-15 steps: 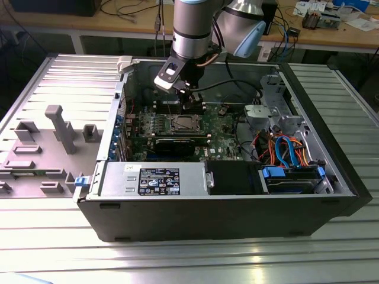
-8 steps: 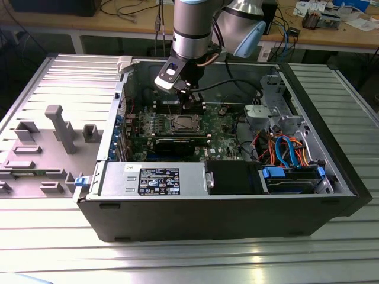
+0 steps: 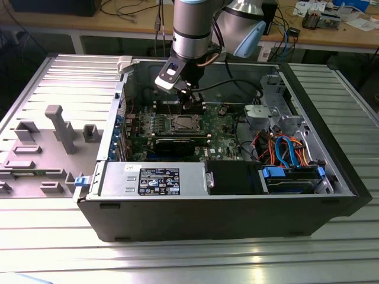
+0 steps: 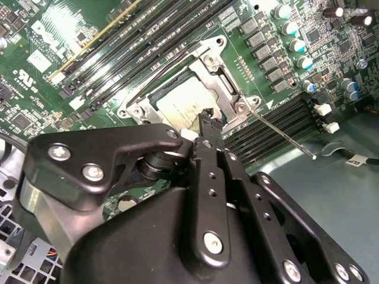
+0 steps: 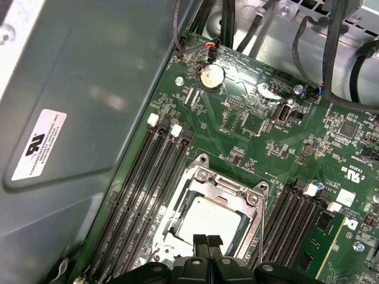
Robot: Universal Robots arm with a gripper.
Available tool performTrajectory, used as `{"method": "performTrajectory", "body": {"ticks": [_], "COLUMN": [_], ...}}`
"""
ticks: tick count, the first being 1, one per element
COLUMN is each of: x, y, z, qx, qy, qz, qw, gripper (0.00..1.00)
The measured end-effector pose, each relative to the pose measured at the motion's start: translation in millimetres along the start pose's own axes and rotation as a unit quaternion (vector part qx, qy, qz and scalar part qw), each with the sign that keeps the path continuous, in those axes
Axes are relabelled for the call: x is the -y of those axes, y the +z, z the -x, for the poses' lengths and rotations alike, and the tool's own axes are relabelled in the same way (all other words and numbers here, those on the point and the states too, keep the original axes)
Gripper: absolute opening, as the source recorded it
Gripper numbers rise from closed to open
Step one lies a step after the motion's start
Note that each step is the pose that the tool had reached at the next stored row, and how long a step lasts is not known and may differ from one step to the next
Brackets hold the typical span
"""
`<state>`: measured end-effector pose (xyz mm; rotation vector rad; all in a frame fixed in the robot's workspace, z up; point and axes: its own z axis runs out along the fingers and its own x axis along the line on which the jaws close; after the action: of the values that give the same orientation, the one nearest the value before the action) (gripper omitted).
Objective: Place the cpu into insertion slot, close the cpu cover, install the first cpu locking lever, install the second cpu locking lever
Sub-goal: 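Install the first cpu locking lever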
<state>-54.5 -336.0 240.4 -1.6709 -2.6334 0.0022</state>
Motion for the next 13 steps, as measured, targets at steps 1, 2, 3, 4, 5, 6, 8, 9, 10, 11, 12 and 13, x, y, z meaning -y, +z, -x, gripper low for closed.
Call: {"method": "performTrajectory", "body": {"ticks": [1,2,3,4,5,6,8,9,10,11,12,13], "x": [0.0,0.0,0.0,0.0,0.0,0.0,0.0,0.0,0.0,0.0,0.0,0.0], "y": [0.0,0.0,0.0,0.0,0.0,0.0,0.0,0.0,0.0,0.0,0.0,0.0], "z": [0.0,0.0,0.0,0.0,0.0,0.0,0.0,0.0,0.0,0.0,0.0,0.0], "qx": [0.0,0.0,0.0,0.0,0.0,0.0001,0.0,0.0001,0.0001,0.0001,0.0001,0.0001], "qy": [0.0,-0.001,-0.002,-0.003,-0.003,-0.003,-0.004,-0.005,-0.006,-0.006,-0.007,-0.007], "qz": [0.0,0.0,0.0,0.0,-0.0001,-0.0001,-0.0001,-0.0001,-0.0001,-0.0001,-0.0001,-0.0001], "qw": [1.0,1.0,1.0,1.0,1.0,0.99999,0.99999,0.99999,0.99998,0.99998,0.99998,0.99997], "gripper": [0.11,0.11,0.11,0.11,0.11,0.11,0.11,0.11,0.11,0.11,0.11,0.11]}}
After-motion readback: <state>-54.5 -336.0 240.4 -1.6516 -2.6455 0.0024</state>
